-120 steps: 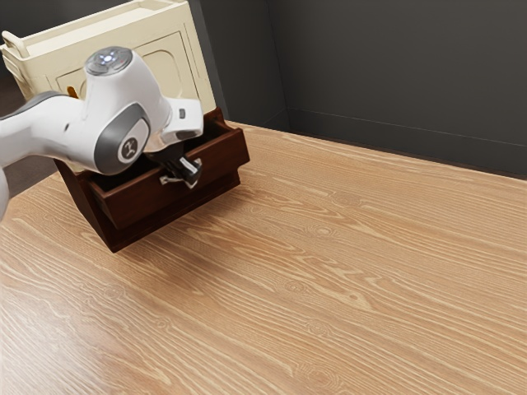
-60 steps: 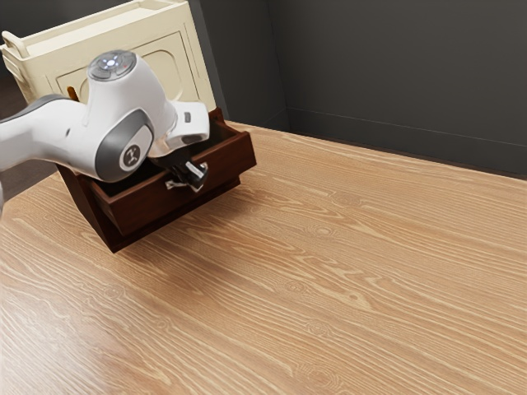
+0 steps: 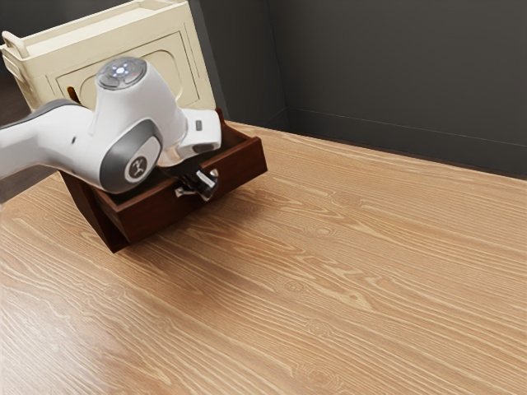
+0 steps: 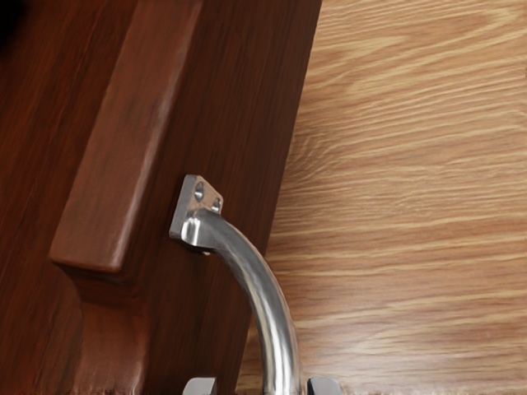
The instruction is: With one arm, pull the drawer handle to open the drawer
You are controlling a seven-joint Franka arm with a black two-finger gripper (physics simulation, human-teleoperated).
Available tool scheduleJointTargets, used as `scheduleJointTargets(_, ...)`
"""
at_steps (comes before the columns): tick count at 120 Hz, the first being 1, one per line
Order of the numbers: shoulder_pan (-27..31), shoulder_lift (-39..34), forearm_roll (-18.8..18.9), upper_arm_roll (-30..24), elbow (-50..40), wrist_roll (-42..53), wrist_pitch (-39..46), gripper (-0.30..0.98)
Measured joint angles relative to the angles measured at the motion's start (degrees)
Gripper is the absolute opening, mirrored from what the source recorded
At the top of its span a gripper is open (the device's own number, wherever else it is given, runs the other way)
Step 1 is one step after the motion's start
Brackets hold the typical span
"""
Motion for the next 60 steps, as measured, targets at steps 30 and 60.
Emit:
scheduleJointTargets(30,-1.1,-1.3,0.1,0.0,-1.5,-1.4,0.2,0.09)
scheduleJointTargets(60,-1.5,-1.5,1.4,0.0,-2.1,-3.0,0.6,0.10)
